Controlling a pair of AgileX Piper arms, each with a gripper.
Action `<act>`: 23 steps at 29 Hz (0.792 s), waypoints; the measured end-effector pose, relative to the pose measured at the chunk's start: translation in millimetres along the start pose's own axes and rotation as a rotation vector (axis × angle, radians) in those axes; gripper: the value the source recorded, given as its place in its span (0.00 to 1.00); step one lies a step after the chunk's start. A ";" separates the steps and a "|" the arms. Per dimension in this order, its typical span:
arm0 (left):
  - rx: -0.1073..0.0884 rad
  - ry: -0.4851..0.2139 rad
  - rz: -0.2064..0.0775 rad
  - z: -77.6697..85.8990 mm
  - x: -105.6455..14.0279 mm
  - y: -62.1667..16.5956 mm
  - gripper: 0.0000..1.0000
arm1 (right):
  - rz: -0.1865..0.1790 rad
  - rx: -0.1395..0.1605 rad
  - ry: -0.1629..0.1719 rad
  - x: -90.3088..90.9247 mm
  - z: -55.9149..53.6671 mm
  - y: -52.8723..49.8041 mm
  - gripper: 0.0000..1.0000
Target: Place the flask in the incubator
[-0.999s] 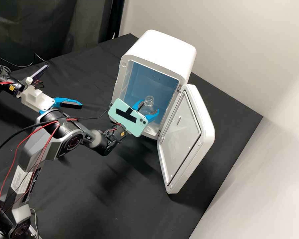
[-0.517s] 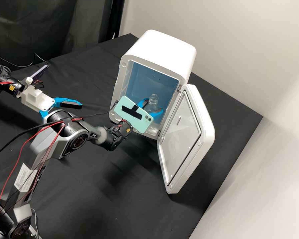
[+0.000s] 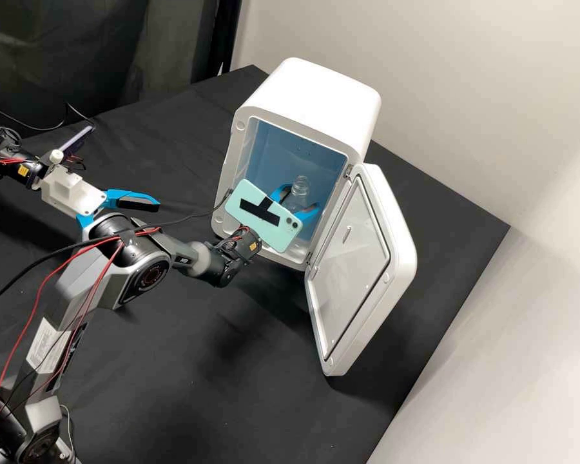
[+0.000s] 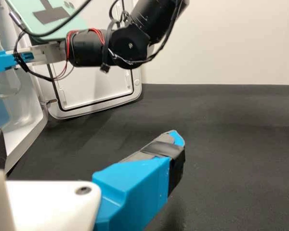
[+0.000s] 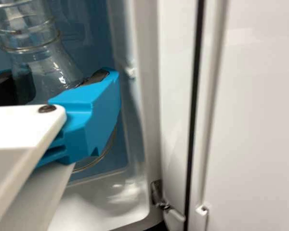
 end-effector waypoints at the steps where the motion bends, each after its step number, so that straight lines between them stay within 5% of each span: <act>1: 0.000 0.000 0.000 0.0 0.0 0.0 1.00 | 0.001 -0.001 -0.007 1.3 0.7 2.4 0.00; 13: 0.000 0.000 0.000 0.0 0.0 0.0 1.00 | -0.032 -0.071 0.026 25.9 -8.7 9.0 0.00; 18: 0.000 0.001 -0.002 0.0 0.0 -0.2 1.00 | -0.040 -0.069 0.025 25.2 -8.0 7.6 0.00; 23: 0.000 0.002 -0.007 -0.1 0.4 -0.3 1.00 | -0.112 -0.029 0.033 20.0 -6.1 -0.8 0.00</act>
